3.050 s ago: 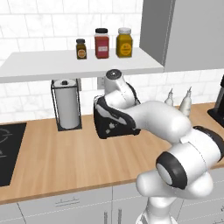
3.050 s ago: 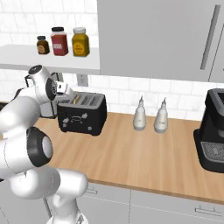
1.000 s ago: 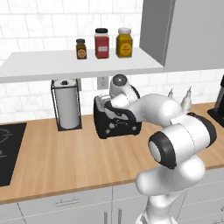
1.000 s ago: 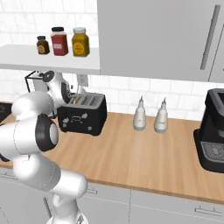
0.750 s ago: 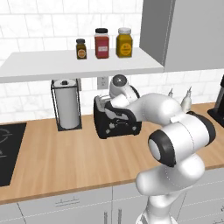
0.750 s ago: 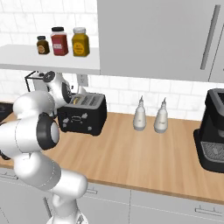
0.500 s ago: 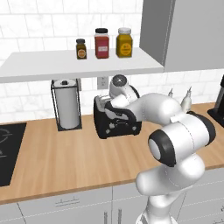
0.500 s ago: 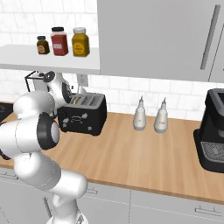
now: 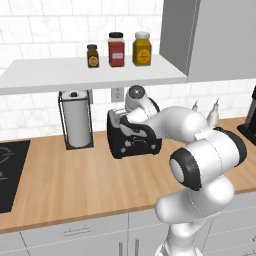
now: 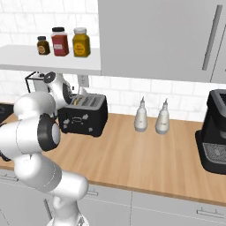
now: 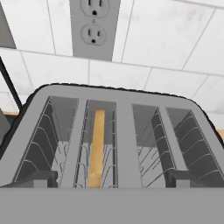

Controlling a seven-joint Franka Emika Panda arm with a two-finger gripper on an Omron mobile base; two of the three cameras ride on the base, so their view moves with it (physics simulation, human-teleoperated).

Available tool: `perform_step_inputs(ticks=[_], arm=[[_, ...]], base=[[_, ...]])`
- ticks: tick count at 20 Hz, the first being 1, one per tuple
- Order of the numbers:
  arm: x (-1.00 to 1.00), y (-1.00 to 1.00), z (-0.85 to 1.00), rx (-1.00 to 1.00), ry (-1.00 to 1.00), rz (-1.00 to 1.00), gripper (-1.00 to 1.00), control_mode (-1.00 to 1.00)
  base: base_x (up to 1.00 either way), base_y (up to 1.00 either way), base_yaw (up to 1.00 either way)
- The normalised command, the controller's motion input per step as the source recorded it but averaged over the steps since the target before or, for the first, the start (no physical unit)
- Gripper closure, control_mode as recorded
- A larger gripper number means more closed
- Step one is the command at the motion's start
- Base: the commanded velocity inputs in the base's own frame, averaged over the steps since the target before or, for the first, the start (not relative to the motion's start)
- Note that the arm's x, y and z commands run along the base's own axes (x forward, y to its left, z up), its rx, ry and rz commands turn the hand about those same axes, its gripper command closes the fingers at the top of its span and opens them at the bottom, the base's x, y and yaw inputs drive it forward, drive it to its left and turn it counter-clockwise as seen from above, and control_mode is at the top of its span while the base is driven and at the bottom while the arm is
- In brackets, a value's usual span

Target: Start the toaster. Once the lever pops up, take the bread to the plate on the dining counter.

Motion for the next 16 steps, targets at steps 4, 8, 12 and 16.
perform_step_inputs(ticks=[4, 8, 12, 16], arm=[[0.0, 0.0, 0.0, 0.0, 0.0, 0.0, -1.0, -1.0], [0.0, 0.01, 0.0, 0.0, 0.0, 0.0, -1.0, -1.0], [0.0, 0.03, 0.0, 0.0, 0.0, 0.0, -1.0, -1.0], [0.0, 0.04, 0.0, 0.0, 0.0, 0.0, -1.0, -1.0]], base=[[0.0, 0.0, 0.0], [0.0, 0.0, 0.0], [0.0, 0.0, 0.0], [0.0, 0.0, 0.0]])
